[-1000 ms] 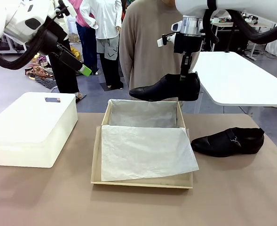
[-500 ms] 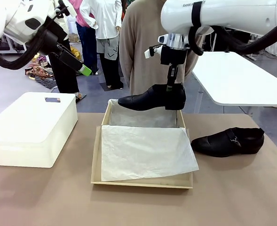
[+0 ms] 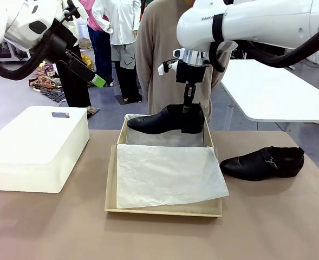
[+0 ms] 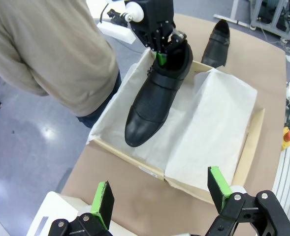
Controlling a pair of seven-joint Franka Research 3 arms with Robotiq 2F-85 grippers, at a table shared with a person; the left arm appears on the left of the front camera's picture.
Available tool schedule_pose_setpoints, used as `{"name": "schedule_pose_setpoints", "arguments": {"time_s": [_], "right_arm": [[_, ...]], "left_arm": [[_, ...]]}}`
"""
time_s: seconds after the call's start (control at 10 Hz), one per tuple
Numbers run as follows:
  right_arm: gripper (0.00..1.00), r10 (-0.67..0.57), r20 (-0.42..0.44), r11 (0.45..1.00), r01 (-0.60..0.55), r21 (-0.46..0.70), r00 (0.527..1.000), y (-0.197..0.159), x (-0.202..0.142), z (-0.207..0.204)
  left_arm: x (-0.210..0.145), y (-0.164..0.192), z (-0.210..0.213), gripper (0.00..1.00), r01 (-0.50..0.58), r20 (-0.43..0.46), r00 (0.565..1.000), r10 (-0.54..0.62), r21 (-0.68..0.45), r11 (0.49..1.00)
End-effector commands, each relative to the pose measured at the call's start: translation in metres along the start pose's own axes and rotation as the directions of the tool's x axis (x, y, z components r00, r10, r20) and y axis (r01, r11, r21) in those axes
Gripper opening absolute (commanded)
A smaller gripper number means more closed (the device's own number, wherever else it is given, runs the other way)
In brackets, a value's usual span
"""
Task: Pack the shoes into the box.
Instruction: Place one shoe of the Shoes into the Shoes Box.
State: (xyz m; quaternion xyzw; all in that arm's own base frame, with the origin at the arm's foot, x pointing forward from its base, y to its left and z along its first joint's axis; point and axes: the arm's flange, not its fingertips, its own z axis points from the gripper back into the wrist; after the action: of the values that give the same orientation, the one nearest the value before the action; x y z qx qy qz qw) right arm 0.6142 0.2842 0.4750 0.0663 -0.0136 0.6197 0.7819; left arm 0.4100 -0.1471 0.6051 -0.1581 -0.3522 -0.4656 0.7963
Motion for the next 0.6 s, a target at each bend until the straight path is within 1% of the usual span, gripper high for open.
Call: {"name": "schedule_pose_setpoints", "arguments": {"time_s": [0.0, 0.2, 0.5], "right_arm": [[0.0, 0.031, -0.001, 0.999, -0.031, -0.028, 1.0, 0.002, -0.006, -0.011], [0.0, 0.04, -0.017, 0.998, -0.041, -0.042, 0.999, -0.001, -0.005, -0.026], [0.0, 0.037, -0.015, 0.999, -0.038, -0.037, 0.999, -0.007, -0.005, -0.047]], "left_arm": [[-0.001, 0.003, 0.001, 1.0, 0.012, 0.02, 1.0, -0.012, -0.017, 1.0], [-0.001, 0.003, 0.001, 1.0, 0.012, 0.02, 1.0, -0.012, -0.017, 1.0], [-0.001, 0.003, 0.001, 1.0, 0.012, 0.02, 1.0, -0.012, -0.017, 1.0]]}}
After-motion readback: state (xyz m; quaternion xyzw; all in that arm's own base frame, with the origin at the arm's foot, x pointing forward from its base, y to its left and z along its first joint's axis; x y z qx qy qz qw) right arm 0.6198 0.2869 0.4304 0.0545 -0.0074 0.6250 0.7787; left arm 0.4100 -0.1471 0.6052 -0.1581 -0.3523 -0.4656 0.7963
